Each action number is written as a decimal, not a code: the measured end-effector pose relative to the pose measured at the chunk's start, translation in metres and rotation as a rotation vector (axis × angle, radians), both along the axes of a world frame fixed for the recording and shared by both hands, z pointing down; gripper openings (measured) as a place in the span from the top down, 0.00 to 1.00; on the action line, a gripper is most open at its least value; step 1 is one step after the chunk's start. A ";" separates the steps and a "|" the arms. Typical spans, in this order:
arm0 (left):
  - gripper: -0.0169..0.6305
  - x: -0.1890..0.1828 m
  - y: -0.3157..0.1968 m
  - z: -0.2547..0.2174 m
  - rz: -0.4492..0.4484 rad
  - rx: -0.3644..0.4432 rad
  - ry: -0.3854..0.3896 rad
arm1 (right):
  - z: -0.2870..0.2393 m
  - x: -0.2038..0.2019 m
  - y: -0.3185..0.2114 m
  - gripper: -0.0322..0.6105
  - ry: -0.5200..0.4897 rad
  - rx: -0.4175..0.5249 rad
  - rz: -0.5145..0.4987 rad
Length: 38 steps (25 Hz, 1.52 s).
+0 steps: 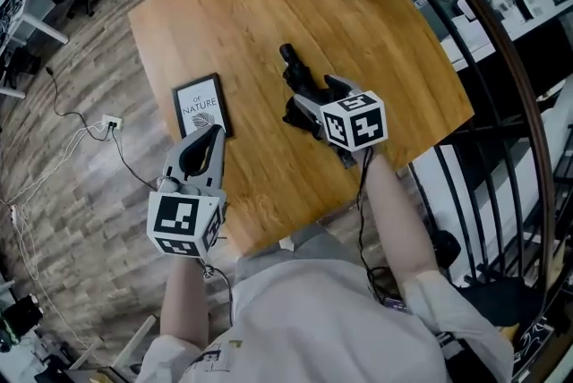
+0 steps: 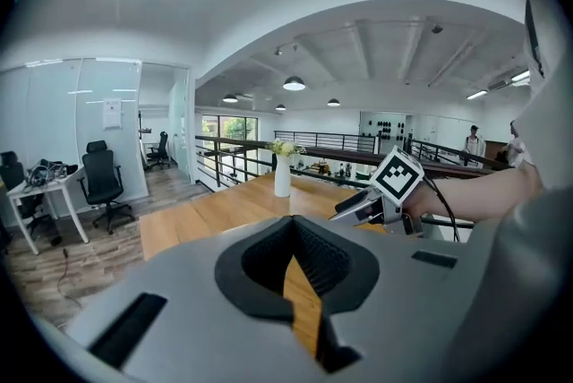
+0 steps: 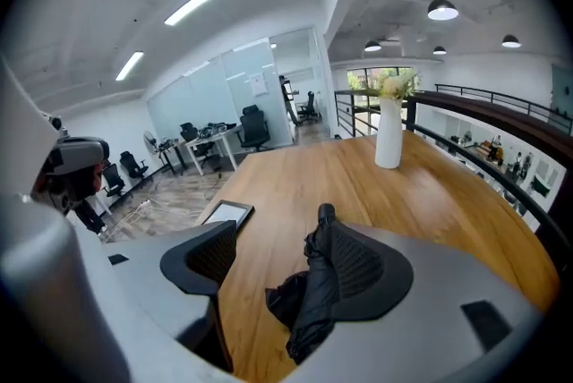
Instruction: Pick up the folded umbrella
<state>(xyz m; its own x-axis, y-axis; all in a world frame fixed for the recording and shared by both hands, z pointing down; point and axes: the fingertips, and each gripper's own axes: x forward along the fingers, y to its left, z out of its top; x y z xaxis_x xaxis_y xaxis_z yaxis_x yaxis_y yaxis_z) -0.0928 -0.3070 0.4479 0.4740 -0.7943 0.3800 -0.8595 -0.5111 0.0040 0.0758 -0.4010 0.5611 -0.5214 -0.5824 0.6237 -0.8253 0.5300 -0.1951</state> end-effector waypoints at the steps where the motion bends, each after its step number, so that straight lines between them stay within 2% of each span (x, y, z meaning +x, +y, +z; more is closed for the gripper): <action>1: 0.95 0.002 -0.003 0.010 0.004 -0.012 0.006 | 0.012 0.002 -0.002 0.42 0.013 -0.012 0.000; 8: 0.95 0.004 -0.013 0.090 -0.017 -0.113 -0.008 | 0.089 0.010 -0.009 0.42 0.102 -0.102 0.003; 13: 0.95 0.016 -0.015 0.091 -0.005 -0.178 0.094 | 0.124 0.028 -0.021 0.42 0.187 -0.204 0.065; 16: 0.95 0.013 -0.013 0.116 -0.002 -0.219 0.103 | 0.155 0.030 -0.021 0.42 0.223 -0.244 0.077; 19: 0.95 0.017 0.000 0.157 -0.016 -0.266 0.092 | 0.193 0.038 -0.017 0.42 0.236 -0.243 0.092; 25: 0.95 -0.005 0.002 0.154 -0.036 -0.335 0.102 | 0.193 0.033 -0.037 0.40 0.295 -0.285 0.078; 28: 0.95 -0.005 0.011 0.160 -0.046 -0.356 0.136 | 0.202 0.037 -0.035 0.41 0.292 -0.303 0.087; 32: 0.95 0.003 0.024 0.164 -0.055 -0.340 0.134 | 0.212 0.050 -0.022 0.52 0.243 -0.338 0.086; 35: 0.95 -0.013 0.015 0.142 -0.059 -0.316 0.133 | 0.187 0.033 -0.024 0.54 0.194 -0.331 0.083; 38: 0.95 -0.032 0.005 0.115 -0.066 -0.283 0.138 | 0.146 0.005 -0.026 0.54 0.095 -0.294 0.096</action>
<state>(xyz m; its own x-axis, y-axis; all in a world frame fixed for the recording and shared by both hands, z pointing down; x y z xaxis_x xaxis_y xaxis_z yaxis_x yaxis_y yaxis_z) -0.1251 -0.3022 0.5630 0.4877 -0.6968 0.5259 -0.8721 -0.4162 0.2574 0.0812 -0.4273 0.7072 -0.4043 -0.4133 0.8159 -0.8905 0.3814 -0.2481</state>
